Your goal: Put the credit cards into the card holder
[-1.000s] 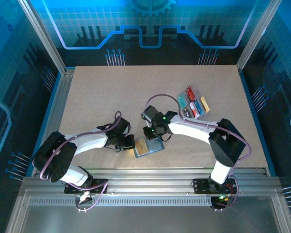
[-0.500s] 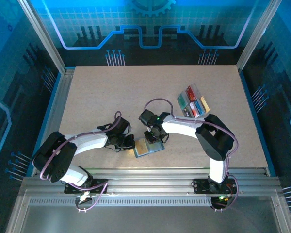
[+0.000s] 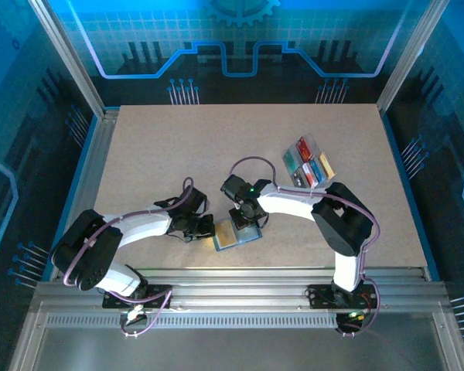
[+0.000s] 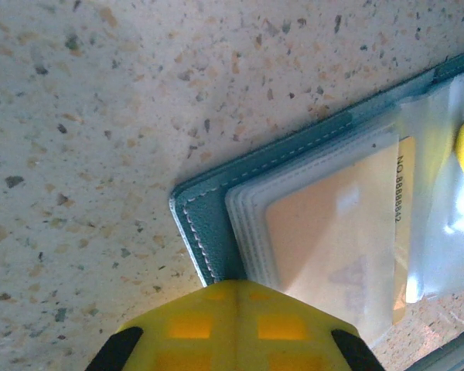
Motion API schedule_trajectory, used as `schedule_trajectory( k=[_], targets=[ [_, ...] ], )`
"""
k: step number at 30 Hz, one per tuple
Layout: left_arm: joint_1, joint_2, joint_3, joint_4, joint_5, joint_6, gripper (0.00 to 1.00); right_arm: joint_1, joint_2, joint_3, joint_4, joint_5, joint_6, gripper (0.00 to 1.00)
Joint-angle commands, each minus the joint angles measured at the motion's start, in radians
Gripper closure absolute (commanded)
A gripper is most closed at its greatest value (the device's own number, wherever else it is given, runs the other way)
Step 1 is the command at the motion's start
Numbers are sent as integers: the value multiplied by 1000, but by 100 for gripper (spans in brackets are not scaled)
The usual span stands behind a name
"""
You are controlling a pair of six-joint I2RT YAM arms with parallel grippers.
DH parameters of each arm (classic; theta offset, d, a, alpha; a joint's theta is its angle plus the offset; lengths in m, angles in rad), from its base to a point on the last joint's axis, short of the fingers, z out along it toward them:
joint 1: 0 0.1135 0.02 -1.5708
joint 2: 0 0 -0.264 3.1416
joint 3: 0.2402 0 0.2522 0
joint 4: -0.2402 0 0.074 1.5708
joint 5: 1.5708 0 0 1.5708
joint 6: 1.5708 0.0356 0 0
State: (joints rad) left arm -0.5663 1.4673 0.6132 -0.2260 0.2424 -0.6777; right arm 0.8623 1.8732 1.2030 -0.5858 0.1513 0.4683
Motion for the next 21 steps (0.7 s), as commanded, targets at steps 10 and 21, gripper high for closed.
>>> schedule_trajectory(
  k=[10,21],
  targets=[
    [2,65,-43,51,-15,17,100,74,-9,118,-146,42,-44,100],
    [1,65,-47,66,-5,9,100,88,18,173,-116,-142,-11,85]
  ],
)
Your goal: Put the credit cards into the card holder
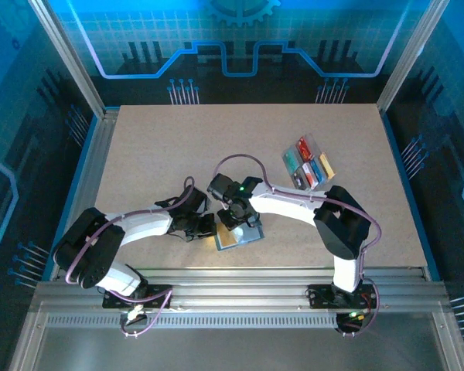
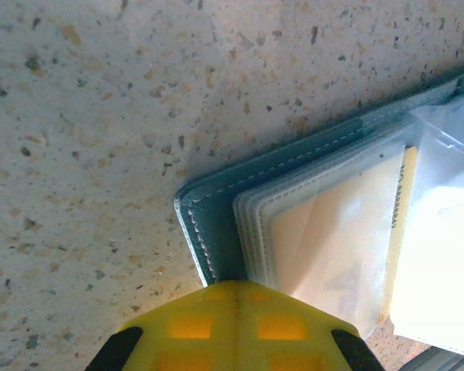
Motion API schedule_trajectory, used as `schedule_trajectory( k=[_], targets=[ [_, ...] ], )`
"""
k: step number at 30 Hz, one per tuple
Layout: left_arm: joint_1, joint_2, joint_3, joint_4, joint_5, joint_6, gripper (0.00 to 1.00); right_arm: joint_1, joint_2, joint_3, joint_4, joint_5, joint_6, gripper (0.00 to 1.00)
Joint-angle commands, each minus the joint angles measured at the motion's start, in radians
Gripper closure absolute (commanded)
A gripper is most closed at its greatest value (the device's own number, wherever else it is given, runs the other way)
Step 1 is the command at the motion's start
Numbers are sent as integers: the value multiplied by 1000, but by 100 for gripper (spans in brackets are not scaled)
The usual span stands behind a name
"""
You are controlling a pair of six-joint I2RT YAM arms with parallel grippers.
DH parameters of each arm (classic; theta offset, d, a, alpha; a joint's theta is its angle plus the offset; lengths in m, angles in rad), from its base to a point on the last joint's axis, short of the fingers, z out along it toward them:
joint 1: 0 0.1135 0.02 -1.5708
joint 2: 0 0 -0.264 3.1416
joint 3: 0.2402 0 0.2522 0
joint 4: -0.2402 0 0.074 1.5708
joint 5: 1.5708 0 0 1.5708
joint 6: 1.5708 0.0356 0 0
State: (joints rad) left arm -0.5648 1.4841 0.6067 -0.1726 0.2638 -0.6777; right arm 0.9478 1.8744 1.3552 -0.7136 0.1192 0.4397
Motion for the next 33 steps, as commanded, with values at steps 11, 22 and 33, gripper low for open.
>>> schedule_trajectory(
  k=[11,22,33],
  targets=[
    [0,53,-42,25,-20,6,100,-58,-68,-156,162,-315,137,61],
    [0,53,-44,31,-12,7,100,-32,-150,-229,71,-195,195,57],
    [-1,43,-40,23,-12,6,100,-28,-170,-237,103,-210,179,50]
  ],
)
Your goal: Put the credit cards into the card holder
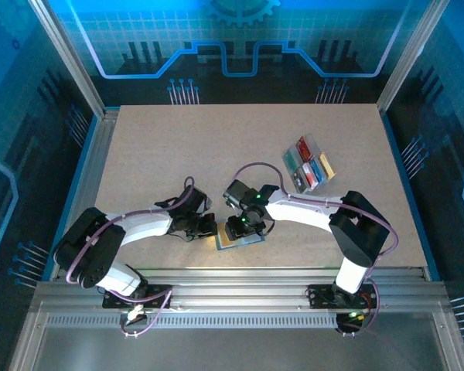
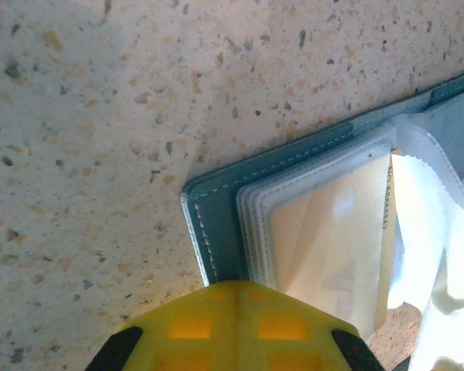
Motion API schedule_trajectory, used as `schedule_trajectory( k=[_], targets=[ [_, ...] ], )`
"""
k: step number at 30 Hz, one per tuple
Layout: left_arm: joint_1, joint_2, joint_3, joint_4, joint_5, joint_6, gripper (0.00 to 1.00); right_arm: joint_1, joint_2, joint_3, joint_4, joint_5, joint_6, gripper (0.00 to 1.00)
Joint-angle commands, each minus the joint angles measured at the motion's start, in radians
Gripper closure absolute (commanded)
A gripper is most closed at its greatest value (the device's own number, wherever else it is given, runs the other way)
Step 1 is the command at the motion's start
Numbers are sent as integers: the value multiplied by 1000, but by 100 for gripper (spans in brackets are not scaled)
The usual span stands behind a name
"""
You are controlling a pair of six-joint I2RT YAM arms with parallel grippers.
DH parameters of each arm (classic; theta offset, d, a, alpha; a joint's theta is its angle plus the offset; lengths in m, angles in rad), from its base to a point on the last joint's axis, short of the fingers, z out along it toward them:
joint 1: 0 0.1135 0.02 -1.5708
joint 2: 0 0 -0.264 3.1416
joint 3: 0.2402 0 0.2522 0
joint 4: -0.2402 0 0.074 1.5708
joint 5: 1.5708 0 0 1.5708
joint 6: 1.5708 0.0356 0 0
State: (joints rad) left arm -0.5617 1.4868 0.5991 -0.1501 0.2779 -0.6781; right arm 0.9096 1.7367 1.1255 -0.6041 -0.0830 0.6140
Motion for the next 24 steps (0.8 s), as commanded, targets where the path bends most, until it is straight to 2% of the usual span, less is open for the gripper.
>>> schedule_trajectory(
  k=[1,8,16,18,21,24],
  targets=[
    [-4,37,-29,-3,-25,8,100,11,-39,-2,-1,-14,4,47],
    [-1,11,-28,-14,-23,6,100,-19,-40,-20,68,-112,18,38],
    [12,8,-33,-6,-7,7,100,-27,8,-3,92,-173,10,35],
    [13,5,-33,-8,-5,6,100,-16,15,11,72,-143,8,36],
    [16,2,-33,-8,-3,6,100,17,23,51,4,-17,-13,38],
    [26,3,-35,-1,15,5,100,23,32,42,48,-67,-22,38]
  ],
)
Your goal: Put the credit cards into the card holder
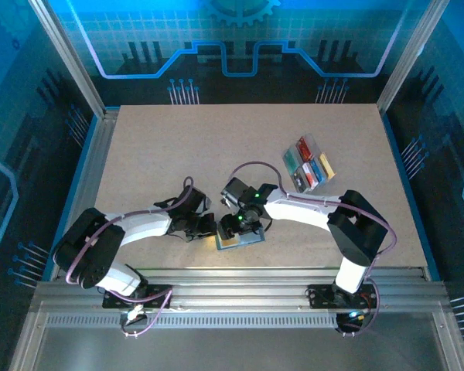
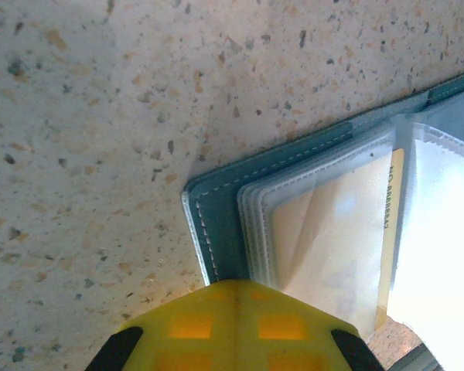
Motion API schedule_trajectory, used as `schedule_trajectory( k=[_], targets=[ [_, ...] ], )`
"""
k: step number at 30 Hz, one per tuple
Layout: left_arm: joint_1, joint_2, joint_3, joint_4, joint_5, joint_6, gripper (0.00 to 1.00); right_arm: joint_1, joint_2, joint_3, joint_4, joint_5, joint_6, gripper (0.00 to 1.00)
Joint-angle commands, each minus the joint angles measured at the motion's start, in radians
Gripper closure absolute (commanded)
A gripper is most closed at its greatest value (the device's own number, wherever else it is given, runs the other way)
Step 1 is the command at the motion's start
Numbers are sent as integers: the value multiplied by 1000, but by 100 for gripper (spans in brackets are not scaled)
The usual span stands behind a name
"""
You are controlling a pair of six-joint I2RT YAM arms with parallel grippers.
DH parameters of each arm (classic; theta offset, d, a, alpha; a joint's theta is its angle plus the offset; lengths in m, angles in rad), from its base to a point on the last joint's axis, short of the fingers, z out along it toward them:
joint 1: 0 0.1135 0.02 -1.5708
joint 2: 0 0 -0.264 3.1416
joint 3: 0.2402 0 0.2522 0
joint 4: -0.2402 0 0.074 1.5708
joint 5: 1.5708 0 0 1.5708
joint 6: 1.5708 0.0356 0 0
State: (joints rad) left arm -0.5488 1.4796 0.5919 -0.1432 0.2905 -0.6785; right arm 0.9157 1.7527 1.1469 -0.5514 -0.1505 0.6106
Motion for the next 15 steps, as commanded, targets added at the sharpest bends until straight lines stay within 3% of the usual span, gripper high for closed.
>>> schedule_trajectory(
  k=[1,6,15],
  targets=[
    [21,10,-30,-2,15,1,100,13,23,3,37,-36,-17,38],
    [44,-10,-33,6,47,-9,100,-12,42,-64,220,-172,16,37],
    [105,-97,-33,-10,122,-35,98,-38,48,-122,328,-265,27,36]
  ],
)
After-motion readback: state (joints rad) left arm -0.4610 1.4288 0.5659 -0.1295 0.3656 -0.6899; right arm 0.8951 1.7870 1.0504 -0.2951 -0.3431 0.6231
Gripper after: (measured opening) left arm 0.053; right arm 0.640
